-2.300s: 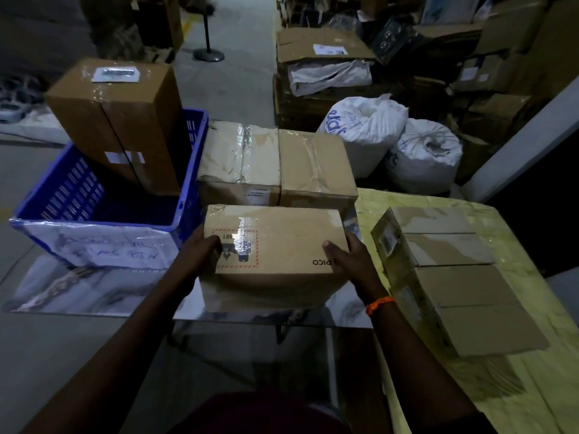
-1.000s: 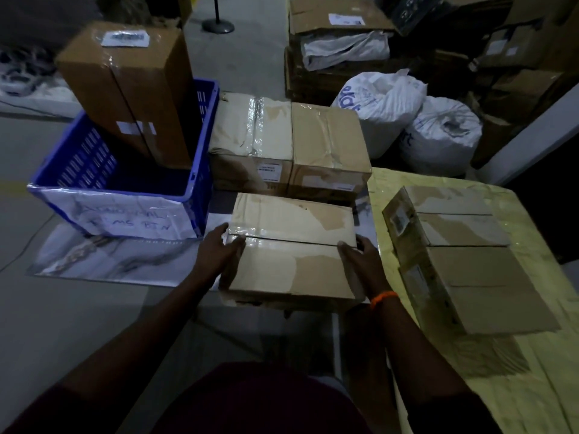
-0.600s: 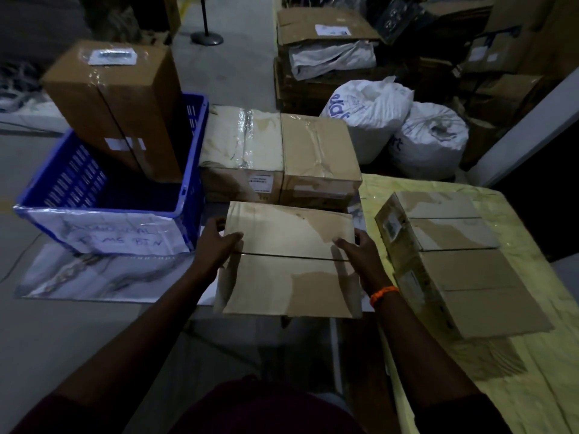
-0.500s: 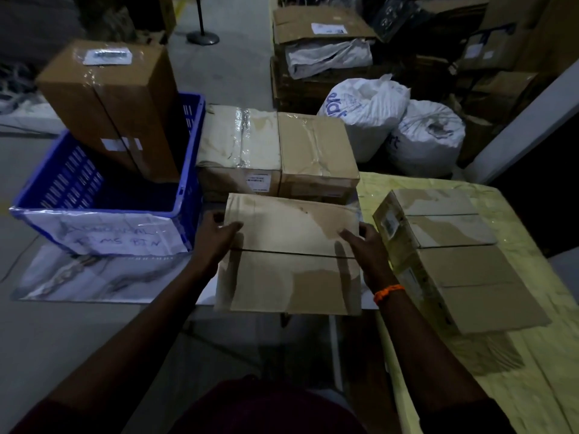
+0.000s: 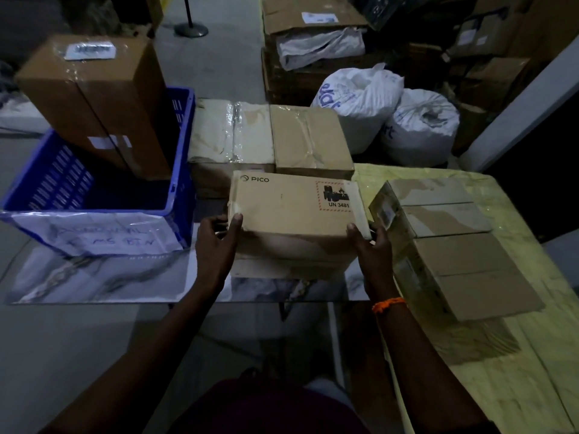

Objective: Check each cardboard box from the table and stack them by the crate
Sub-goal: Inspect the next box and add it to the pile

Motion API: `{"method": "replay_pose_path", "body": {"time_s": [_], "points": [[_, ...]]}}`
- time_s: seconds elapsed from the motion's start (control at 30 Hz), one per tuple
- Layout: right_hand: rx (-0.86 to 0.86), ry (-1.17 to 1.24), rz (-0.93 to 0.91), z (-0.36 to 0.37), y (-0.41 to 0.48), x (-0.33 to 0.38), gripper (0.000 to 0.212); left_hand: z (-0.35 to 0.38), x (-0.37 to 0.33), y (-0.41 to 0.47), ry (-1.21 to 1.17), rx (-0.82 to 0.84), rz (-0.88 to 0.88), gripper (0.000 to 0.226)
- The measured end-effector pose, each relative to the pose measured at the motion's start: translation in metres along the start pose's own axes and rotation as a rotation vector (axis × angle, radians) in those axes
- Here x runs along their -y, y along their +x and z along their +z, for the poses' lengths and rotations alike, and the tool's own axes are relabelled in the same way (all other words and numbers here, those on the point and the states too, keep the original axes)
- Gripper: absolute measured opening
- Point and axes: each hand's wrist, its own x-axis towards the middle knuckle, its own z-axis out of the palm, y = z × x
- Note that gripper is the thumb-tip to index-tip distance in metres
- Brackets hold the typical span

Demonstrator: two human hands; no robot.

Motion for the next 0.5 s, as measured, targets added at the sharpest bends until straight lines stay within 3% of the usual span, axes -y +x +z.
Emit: {"method": "replay_pose_path", "body": {"time_s": [0.17, 0.37, 0.5], "points": [[-0.027, -0.033, -0.004, -0.002, -0.007, -0.012, 0.054, -0.004, 0.019, -0.018, 0.057, -0.035, 0.047, 0.039], [-0.018, -0.045, -0.007, 0.001, -0.007, -0.015, 0.056, -0.006, 0.018, -0.014, 0.041, -0.007, 0.007, 0.039], [-0.025, -0.181, -0.028, 0.005, -0.004, -0.015, 0.057, -0.009, 0.021, -0.011, 0.04, 0.011, 0.014, 0.04]]}}
